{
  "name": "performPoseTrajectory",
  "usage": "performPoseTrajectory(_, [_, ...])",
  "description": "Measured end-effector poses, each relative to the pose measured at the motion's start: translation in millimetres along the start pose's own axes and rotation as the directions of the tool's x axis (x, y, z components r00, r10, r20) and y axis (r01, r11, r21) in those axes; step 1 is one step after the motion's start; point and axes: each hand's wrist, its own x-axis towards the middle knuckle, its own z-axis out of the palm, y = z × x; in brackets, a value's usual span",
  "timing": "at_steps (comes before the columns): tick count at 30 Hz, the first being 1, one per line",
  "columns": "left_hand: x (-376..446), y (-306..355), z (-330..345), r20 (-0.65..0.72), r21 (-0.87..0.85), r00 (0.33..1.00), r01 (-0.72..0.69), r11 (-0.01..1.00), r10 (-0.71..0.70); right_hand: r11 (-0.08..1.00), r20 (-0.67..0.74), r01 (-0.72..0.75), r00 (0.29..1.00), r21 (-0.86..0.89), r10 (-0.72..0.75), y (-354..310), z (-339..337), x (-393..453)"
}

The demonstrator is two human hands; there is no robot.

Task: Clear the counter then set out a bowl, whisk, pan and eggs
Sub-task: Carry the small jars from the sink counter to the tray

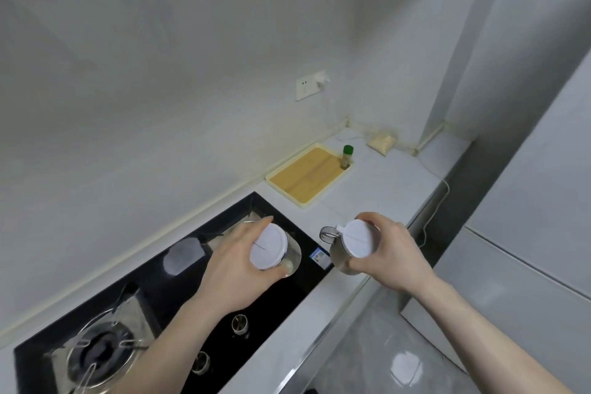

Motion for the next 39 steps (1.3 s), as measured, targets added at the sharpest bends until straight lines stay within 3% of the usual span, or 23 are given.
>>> performPoseTrajectory(17, [162, 21, 67, 0.093, -0.042, 0.995, -0.023, 0.999, 0.027, 0.997, -0.038, -0.069, 0.997, -0.029, 0.068, 80, -47, 132])
performPoseTrajectory(25, [180, 22, 103, 0.061, 0.012, 0.977, 0.205, 0.979, -0.205, 0.999, 0.166, -0.020, 0.986, -0.050, 0.028, 125, -33, 216])
performPoseTrajectory(34, [212, 30, 161, 0.018, 0.048, 0.883, 0.467, 0.883, -0.469, 0.983, 0.407, 0.176, 0.902, -0.043, -0.144, 163, -20, 302])
performPoseTrajectory(39, [244, 30, 181, 0.059, 0.068, 0.844, 0.529, 0.846, -0.533, 0.989, 0.497, 0.141, 0.862, -0.041, -0.102, 187, -19, 326])
